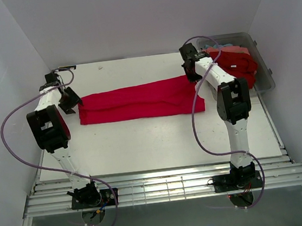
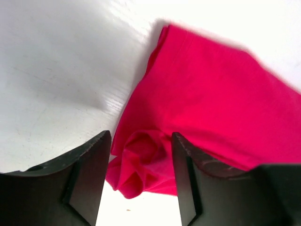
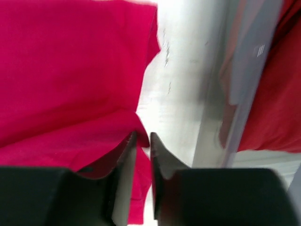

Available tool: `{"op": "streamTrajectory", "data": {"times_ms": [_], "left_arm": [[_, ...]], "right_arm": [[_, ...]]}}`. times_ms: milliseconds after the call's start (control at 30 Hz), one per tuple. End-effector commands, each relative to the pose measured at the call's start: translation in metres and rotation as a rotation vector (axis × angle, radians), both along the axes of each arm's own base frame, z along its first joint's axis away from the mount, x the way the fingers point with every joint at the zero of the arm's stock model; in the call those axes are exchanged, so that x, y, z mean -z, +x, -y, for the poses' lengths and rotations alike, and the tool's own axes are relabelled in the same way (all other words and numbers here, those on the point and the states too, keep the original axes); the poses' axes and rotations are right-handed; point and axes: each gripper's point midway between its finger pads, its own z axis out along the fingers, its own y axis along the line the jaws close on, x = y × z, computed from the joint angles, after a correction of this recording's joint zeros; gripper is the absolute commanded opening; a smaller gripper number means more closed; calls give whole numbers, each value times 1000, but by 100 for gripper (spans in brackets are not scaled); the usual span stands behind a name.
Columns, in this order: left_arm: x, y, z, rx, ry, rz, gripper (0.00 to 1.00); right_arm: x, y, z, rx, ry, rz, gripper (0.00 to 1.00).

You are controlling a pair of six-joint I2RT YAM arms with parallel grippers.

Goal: Fold and stack the t-shirts
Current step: Fold the other side of the tshirt into a rectangle

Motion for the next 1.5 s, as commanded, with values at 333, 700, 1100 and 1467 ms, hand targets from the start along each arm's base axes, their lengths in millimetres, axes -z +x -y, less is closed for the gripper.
{"op": "streamTrajectory", "data": {"times_ms": [333, 700, 1100, 1467], "left_arm": [[-155, 20, 59, -16, 120, 485, 65], [-82, -1, 291, 479, -51, 370, 9], [-12, -29, 318, 565, -18, 217, 30], [18, -46, 313, 562, -7, 155, 26]], "right_arm": [[-96, -27, -46, -131, 295, 236, 47], [-28, -72, -87, -220, 431, 32, 46], [-7, -89, -121, -314, 484, -54, 46], [12, -88, -115, -304, 413, -78, 45]]}}
